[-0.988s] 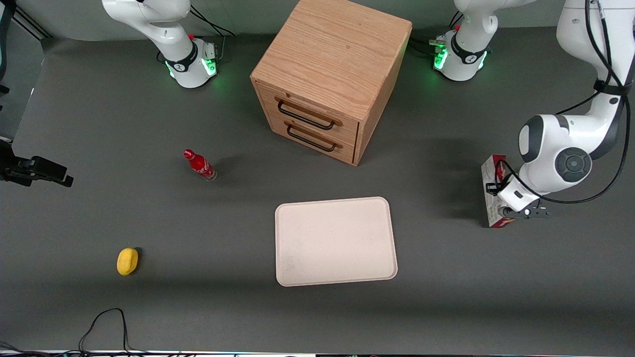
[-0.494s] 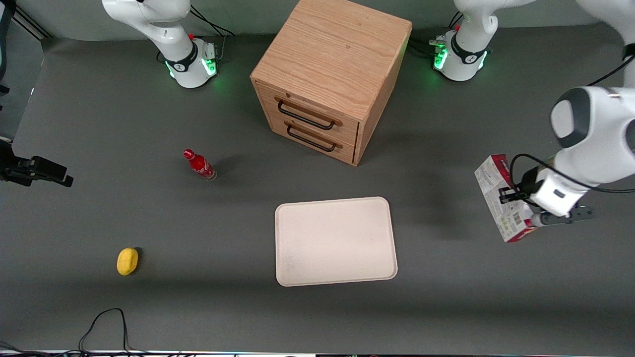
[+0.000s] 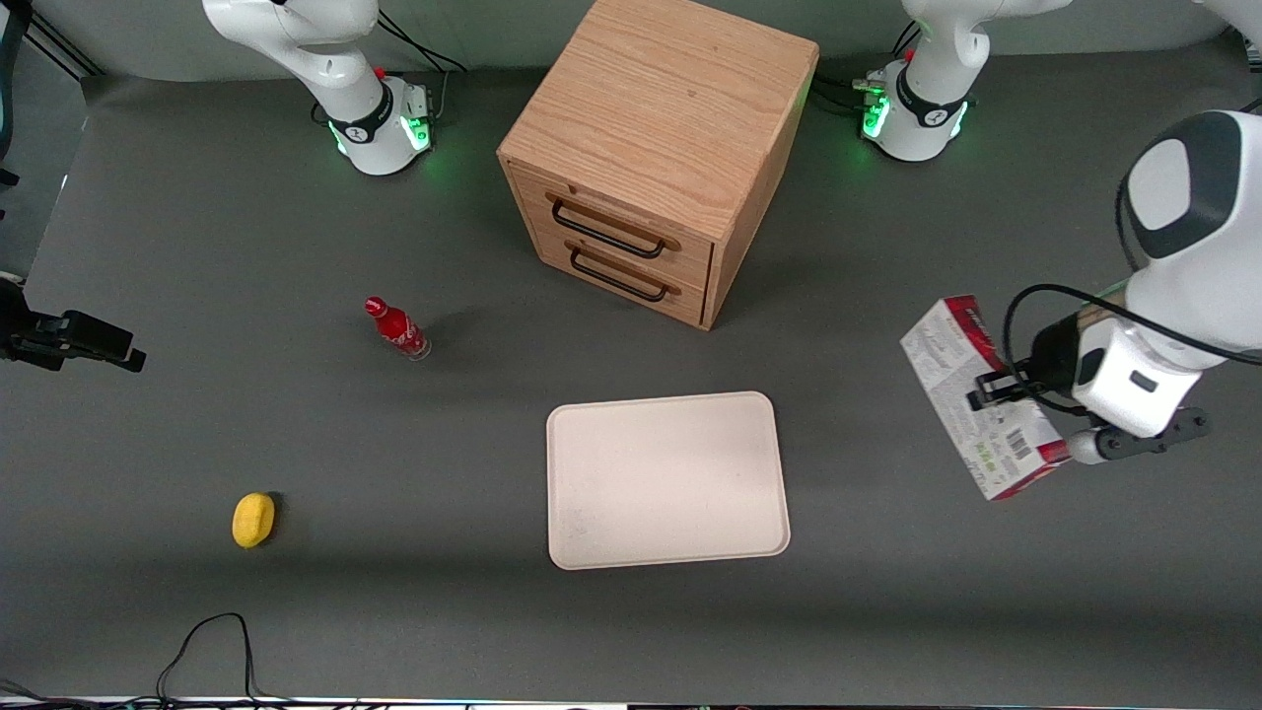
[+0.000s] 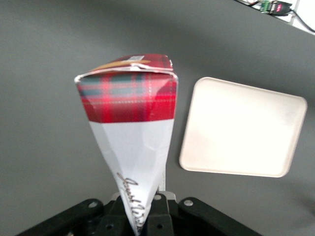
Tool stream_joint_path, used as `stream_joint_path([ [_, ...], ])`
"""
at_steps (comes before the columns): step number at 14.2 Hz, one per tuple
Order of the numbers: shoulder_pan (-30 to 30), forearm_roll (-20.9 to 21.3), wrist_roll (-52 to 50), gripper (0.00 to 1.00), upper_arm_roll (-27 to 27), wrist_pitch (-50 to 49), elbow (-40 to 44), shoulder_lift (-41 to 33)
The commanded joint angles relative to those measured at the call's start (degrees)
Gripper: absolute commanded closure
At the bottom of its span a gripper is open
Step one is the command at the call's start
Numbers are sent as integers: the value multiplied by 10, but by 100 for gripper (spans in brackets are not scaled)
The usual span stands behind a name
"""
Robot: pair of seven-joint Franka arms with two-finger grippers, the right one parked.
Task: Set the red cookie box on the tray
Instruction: 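Carry the cookie box over the white tray and lower it onto it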
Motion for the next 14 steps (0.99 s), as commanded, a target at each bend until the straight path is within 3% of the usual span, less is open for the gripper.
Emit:
stream_joint_path([
  [1, -61, 16, -91, 100, 1, -38, 130, 83],
  [5, -142, 39, -119, 100, 1, 31, 177, 175],
  [8, -187, 104, -114, 100, -1, 51, 200, 244],
  [14, -214, 168, -115, 100, 10, 110, 180, 326],
])
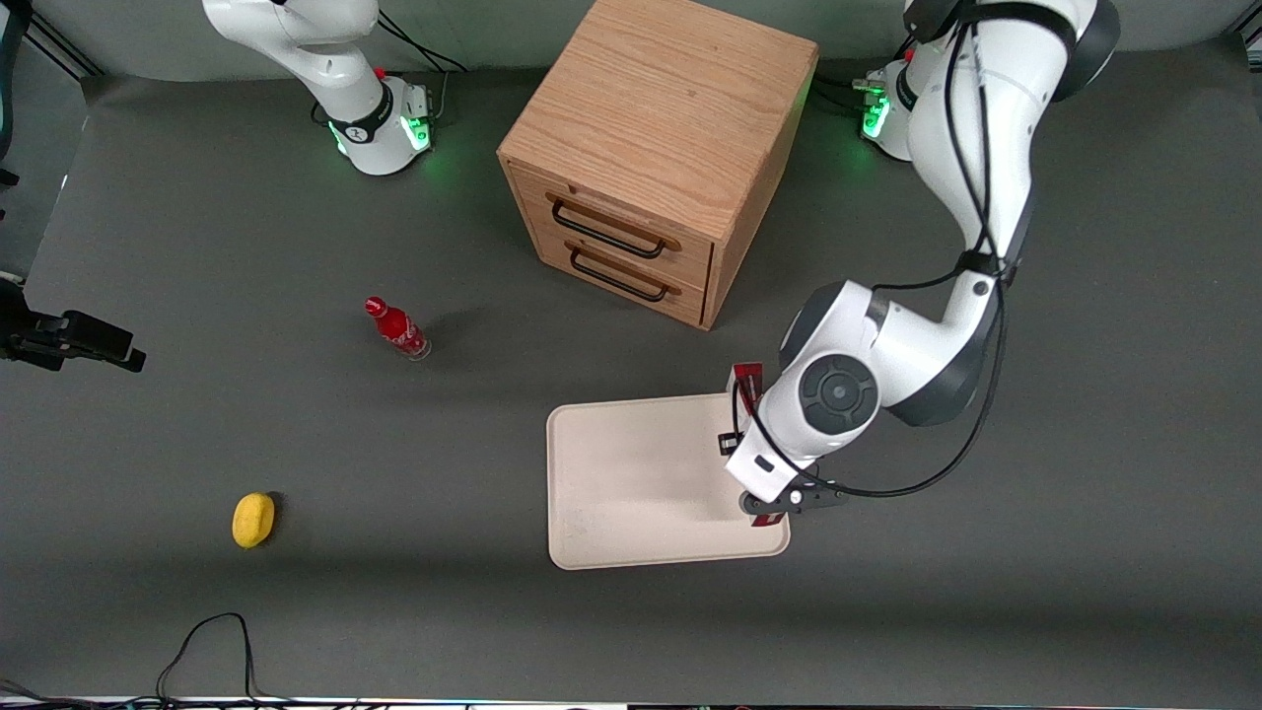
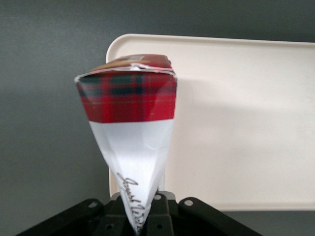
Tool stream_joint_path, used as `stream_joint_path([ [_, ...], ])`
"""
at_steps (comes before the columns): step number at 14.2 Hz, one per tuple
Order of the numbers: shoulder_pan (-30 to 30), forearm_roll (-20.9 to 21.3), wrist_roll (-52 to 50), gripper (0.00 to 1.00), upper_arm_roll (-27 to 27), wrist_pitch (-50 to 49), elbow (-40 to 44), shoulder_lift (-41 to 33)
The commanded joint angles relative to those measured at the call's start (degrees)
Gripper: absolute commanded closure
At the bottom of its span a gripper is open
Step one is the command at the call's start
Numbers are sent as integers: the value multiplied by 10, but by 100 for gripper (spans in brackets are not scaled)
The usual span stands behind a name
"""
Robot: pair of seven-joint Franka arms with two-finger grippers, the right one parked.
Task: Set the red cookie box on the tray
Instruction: 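Carry the cookie box over the white tray and lower it onto it, then open the left gripper to release the box on the tray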
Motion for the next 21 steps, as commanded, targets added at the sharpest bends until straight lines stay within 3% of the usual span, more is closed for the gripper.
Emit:
stream_joint_path([
  [1, -15, 26, -12, 100, 13, 40, 13, 31],
  [3, -17, 26, -14, 100, 16, 49, 11, 38],
  [4, -17, 26, -14, 88, 17, 50, 5, 38],
  [6, -16, 28, -7, 6, 17, 54, -2, 36],
  [7, -13, 29, -8, 0, 17, 69, -4, 34],
  [9, -2, 24, -6, 0, 16, 69, -11, 10],
  [12, 39, -8, -1, 0, 15, 42, -64, -88],
  [16, 129, -86, 148, 0, 42, -33, -142, -215],
  [21, 204, -71, 215, 0, 65, -53, -269, -352],
])
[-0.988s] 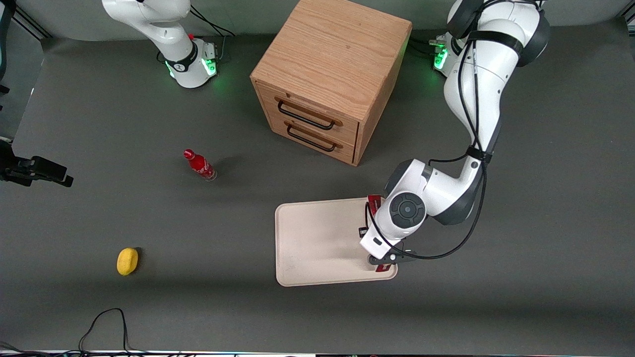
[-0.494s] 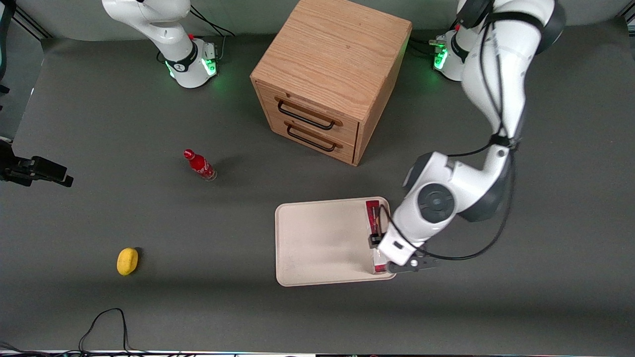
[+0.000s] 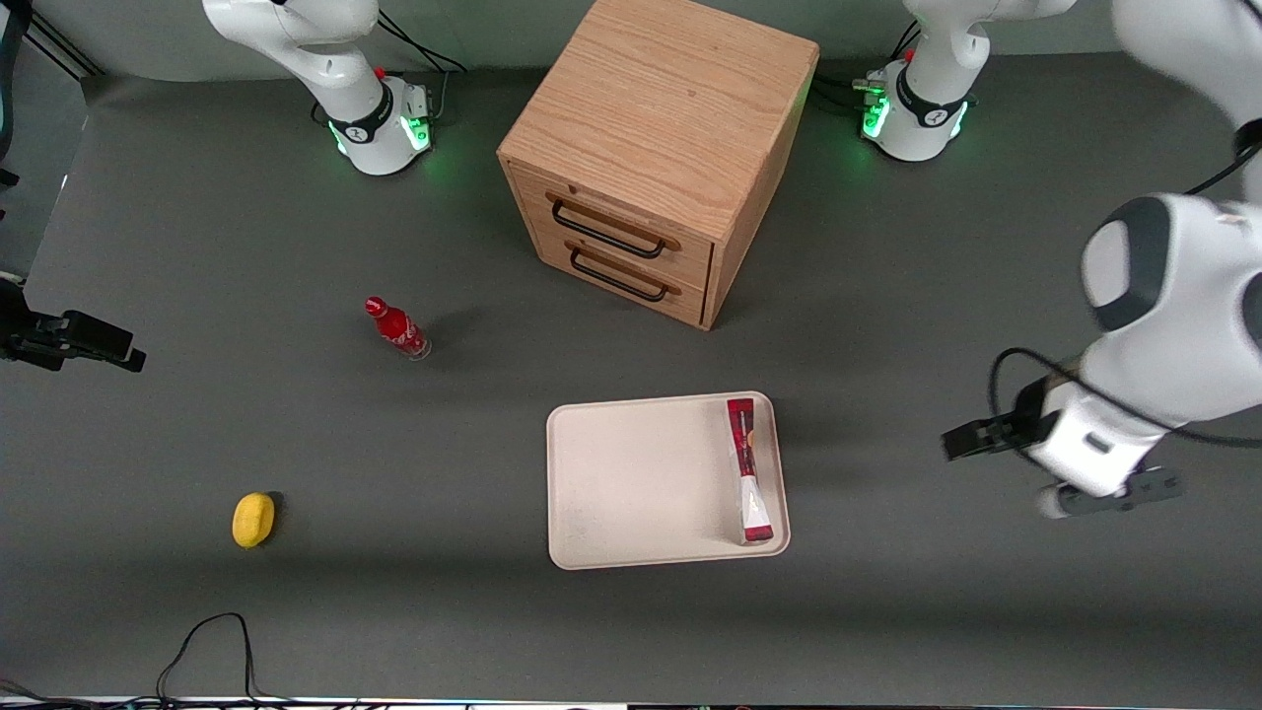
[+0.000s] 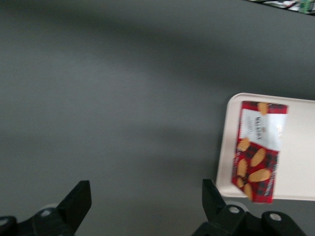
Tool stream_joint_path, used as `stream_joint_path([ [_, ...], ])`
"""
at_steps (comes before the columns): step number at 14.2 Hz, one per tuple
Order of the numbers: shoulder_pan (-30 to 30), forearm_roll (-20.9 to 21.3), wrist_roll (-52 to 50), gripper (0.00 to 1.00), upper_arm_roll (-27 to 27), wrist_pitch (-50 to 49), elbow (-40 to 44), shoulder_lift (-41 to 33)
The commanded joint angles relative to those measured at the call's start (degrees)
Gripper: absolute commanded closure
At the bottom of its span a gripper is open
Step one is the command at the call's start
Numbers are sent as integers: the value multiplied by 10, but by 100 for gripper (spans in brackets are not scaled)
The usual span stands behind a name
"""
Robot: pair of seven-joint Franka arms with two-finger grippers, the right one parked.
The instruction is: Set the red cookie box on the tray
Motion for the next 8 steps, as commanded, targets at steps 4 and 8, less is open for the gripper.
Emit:
stream_joint_path([
  [4, 75, 10, 79, 0, 2, -1, -201, -189],
  [8, 96, 10, 90, 0, -1, -55, -220, -246],
])
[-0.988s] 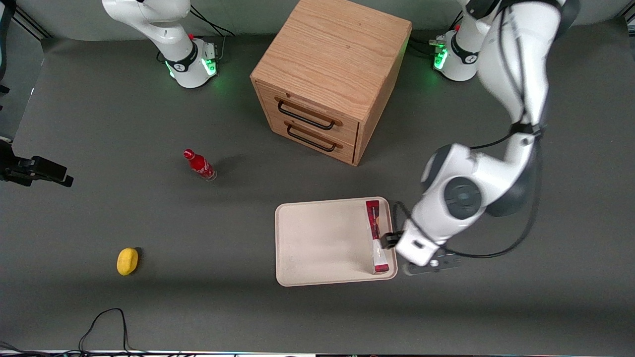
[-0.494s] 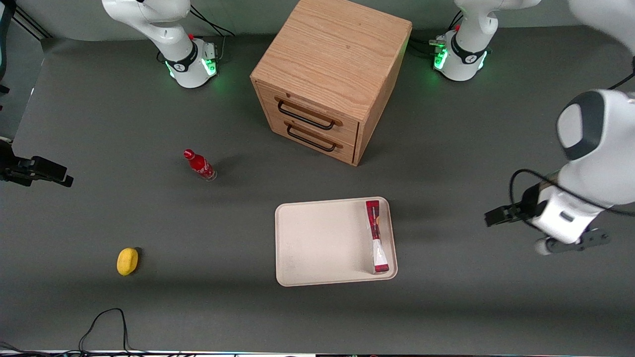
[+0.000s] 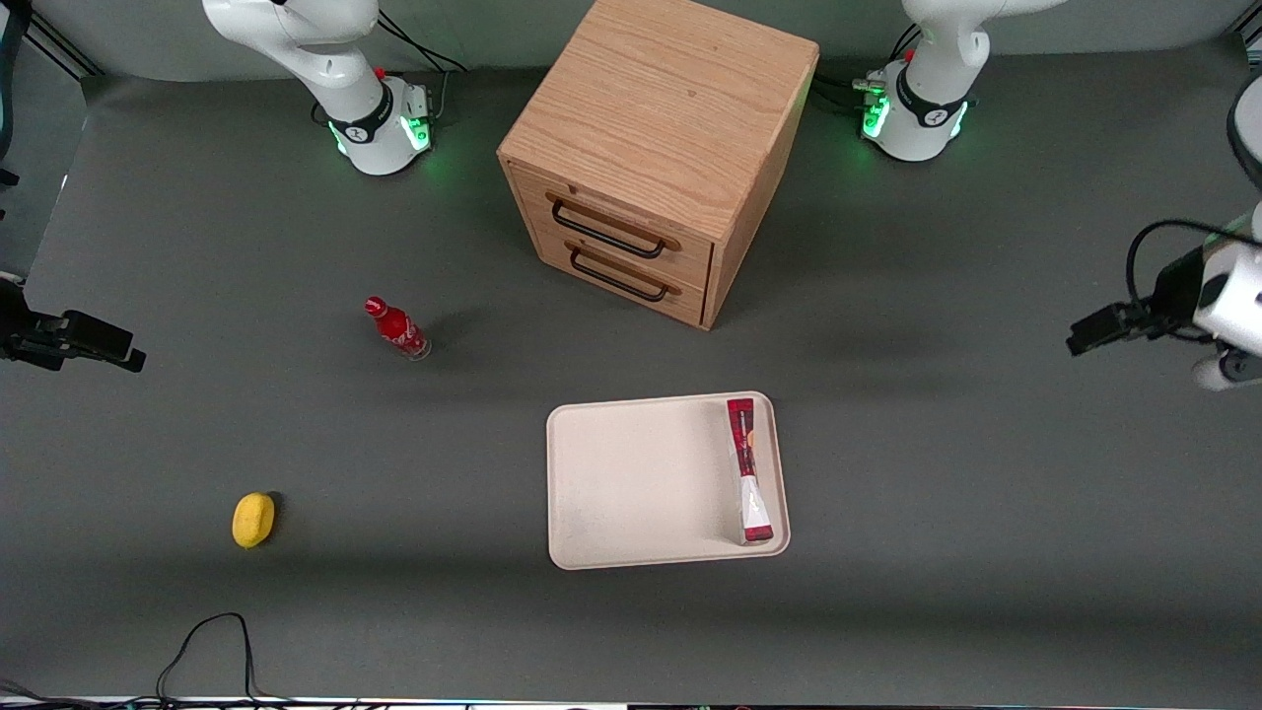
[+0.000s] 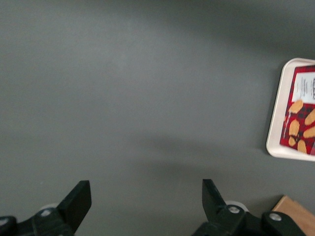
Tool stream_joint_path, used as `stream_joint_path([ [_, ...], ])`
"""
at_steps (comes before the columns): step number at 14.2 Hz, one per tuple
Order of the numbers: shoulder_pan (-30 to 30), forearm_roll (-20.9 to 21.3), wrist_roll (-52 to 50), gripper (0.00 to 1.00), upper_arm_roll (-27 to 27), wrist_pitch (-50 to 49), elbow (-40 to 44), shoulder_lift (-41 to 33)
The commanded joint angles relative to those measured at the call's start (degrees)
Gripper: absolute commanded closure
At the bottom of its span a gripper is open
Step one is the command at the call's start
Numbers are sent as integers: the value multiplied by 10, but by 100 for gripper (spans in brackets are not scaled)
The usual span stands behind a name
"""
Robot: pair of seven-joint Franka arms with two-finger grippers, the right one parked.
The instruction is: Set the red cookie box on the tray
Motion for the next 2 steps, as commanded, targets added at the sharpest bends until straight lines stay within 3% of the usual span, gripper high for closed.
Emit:
stream_joint_path([
  [1, 8, 6, 11, 0, -6, -22, -32, -44],
  [2, 8, 6, 15, 0, -6, -24, -31, -46],
])
